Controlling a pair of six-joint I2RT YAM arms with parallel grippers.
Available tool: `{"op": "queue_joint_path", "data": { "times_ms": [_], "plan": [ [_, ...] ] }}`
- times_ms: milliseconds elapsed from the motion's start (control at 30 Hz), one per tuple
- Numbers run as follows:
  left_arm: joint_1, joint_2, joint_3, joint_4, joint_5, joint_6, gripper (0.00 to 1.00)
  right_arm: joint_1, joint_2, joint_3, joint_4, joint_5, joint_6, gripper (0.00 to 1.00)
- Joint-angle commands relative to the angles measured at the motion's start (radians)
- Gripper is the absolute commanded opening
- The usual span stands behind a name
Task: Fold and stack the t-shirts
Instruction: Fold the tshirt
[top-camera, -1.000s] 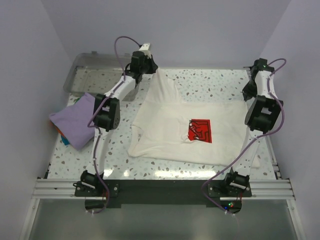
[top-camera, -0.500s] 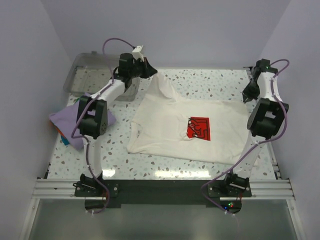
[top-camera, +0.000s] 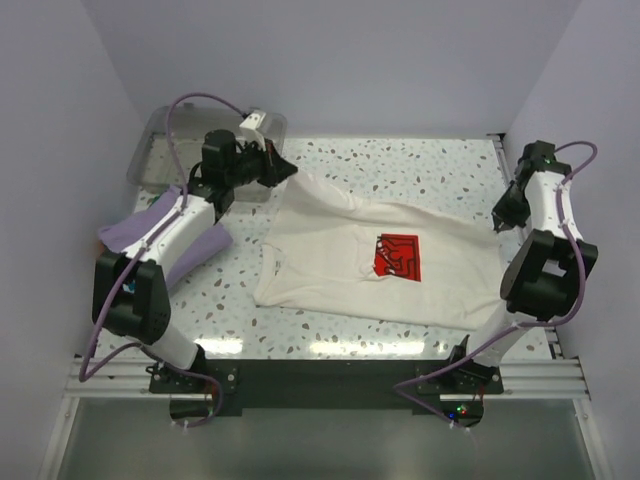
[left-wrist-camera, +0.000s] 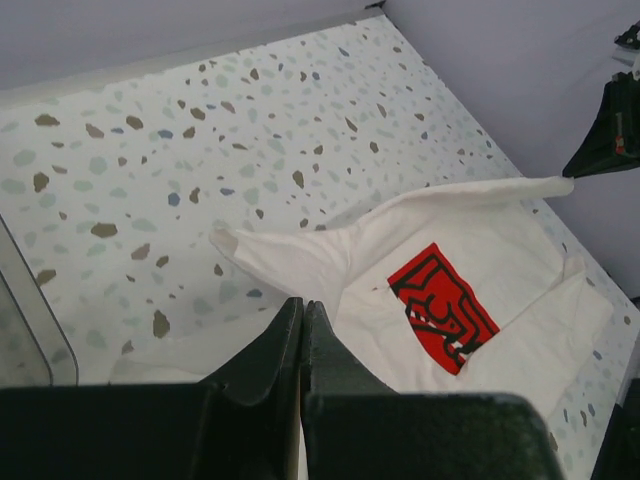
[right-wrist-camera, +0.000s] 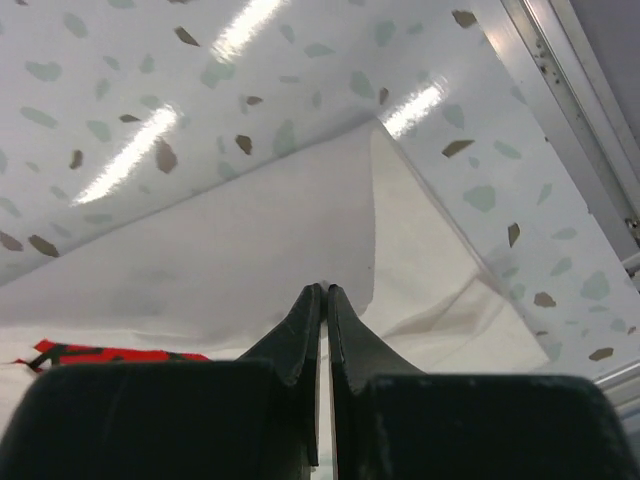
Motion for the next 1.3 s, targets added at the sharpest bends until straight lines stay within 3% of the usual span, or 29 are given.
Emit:
{"op": "queue_joint_path", "data": {
  "times_ms": [0, 200, 433, 633, 1067, 1267],
  "plan": [
    [-0.002, -0.107, -0.138, -0.052, 0.031, 0.027, 0.0, -0.047, -0.082, -0.077, 0.02, 0.022, -0.037, 0.0],
    [-0.018, -0.256, -0.307, -0.082, 0.057, -0.017, 0.0, -0.067, -0.156, -0.188, 0.04, 0.071, -0.031, 0.0],
    [-0.042, -0.397, -0.385, -0.236, -0.01, -0.01, 0.0, -0.077, -0.158, -0.205, 0.024, 0.11, -0.025, 0.0],
    [-0.052, -0.518, -0.503, -0.251, 0.019, -0.057, 0.0, -0.079, -0.184, -0.275, 0.032, 0.139, -0.027, 0.0],
    [-0.077, -0.529, -0.571, -0.38, 0.04, -0.079, 0.0, -0.081, -0.119, -0.38, 0.083, 0.168, 0.001, 0.0],
    [-0.086, -0.527, -0.61, -0.404, 0.115, -0.085, 0.0, -0.081, -0.087, -0.383, 0.081, 0.196, 0.013, 0.0]
  ]
}}
